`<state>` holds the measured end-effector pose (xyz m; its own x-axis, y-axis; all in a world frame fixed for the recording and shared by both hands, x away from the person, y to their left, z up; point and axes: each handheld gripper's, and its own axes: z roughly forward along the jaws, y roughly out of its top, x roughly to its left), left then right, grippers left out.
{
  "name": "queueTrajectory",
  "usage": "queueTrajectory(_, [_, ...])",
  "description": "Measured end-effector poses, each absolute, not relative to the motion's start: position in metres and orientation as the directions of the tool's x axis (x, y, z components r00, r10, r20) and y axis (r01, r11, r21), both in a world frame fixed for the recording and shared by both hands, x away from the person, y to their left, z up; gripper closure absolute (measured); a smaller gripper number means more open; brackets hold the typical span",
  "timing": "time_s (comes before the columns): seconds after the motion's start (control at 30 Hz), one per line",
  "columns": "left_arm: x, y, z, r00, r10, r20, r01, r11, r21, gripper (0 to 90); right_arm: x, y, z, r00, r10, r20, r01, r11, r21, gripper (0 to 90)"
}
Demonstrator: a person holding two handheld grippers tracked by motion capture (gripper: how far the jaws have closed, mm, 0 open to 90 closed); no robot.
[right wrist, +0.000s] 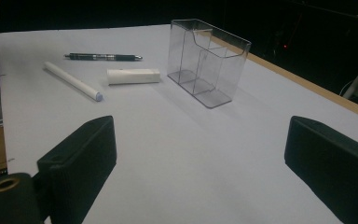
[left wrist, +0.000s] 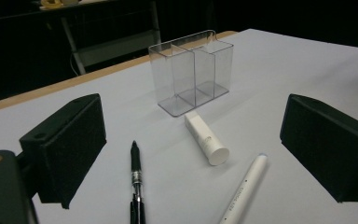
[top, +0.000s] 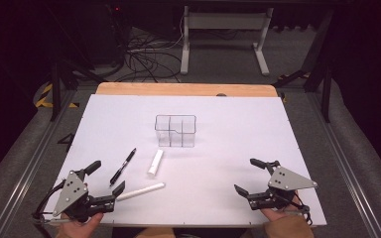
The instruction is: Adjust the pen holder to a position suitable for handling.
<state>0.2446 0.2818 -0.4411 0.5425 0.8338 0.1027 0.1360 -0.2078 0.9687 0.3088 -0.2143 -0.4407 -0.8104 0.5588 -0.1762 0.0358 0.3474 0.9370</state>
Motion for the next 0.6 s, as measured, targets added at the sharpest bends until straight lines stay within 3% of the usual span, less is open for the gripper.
queueTrajectory(0.6, [0.244, 0.281, -0.437, 0.541, 0.832, 0.123, 0.132, -0.229, 0.964, 7.7, 0.321, -0.196, -0.426, -0.840, 0.518, -0.164, 0.047, 0.371, 0.928, 10.7])
